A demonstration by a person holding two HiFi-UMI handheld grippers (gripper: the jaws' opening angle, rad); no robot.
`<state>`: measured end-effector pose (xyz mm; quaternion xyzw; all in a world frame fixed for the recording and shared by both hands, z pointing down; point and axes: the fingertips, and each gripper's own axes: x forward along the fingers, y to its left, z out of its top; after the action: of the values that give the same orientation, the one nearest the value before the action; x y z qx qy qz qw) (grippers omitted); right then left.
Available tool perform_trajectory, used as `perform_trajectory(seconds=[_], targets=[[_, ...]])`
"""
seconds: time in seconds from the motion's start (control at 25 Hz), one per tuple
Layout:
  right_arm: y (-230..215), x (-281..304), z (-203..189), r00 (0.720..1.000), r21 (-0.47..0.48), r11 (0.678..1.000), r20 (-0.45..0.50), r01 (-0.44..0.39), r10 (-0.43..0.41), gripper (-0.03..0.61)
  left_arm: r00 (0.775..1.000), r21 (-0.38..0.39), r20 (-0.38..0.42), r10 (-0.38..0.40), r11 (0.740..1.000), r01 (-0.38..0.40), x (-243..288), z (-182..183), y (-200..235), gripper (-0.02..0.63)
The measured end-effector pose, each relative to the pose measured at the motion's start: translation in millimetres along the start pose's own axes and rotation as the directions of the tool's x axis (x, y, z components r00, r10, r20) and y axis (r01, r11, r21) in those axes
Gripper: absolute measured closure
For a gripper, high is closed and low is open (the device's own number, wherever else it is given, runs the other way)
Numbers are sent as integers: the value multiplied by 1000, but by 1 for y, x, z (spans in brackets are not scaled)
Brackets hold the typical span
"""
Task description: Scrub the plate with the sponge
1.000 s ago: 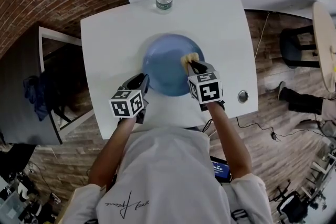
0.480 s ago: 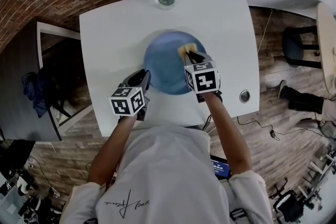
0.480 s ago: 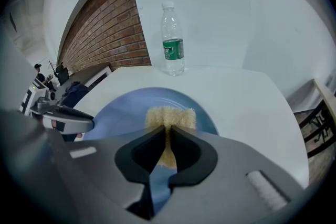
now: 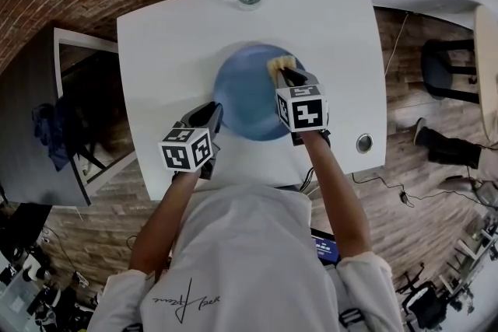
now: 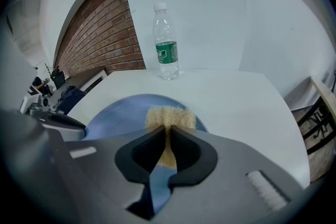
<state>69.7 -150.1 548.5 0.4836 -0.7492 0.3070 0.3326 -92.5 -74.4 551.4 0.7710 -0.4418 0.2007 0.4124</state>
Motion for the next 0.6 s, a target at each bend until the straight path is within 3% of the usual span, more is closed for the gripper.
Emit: perform_trajectory(seconds=[0.6], targets=[[-2, 6, 4, 1000, 18, 1000, 14, -3, 3, 549, 999, 26, -39, -19, 999, 20, -5, -13, -15, 551]])
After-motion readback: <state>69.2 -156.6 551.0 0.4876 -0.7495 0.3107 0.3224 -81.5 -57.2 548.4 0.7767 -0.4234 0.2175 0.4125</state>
